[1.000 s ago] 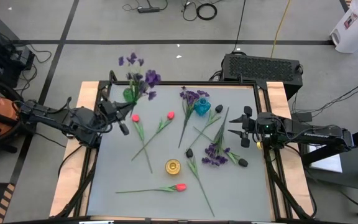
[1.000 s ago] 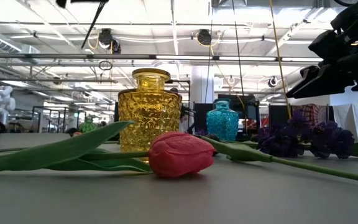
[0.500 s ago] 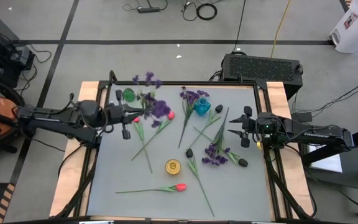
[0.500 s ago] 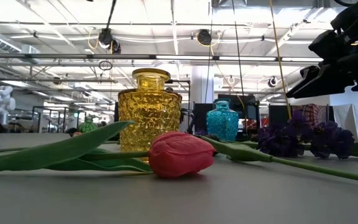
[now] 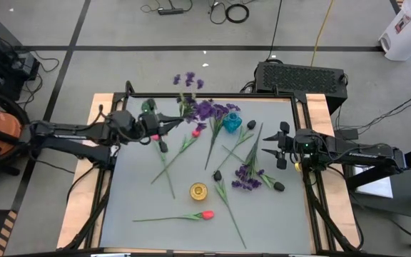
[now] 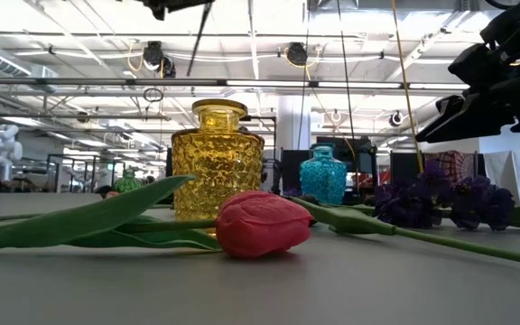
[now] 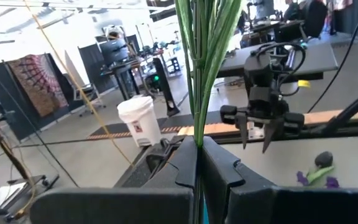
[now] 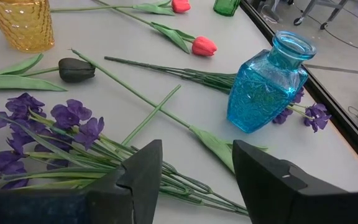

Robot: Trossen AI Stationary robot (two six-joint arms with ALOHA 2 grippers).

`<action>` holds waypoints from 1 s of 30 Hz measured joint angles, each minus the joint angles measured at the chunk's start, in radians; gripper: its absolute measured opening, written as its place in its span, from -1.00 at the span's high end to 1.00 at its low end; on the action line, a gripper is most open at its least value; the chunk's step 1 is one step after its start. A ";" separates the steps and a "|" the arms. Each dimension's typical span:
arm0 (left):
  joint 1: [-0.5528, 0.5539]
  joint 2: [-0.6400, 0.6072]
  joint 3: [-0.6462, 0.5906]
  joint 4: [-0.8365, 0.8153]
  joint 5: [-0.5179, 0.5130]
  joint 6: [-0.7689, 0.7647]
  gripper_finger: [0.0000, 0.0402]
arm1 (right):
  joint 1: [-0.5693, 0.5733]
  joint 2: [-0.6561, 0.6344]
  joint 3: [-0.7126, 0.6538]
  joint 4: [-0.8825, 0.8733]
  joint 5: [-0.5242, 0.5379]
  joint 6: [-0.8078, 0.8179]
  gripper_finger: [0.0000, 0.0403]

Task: Sort flowers into vase by color
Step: Put the left purple flowers into the blue vase

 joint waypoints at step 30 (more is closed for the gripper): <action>0.141 0.230 0.000 0.319 0.287 -0.146 0.95 | 0.002 0.003 0.000 0.677 -0.003 0.298 0.07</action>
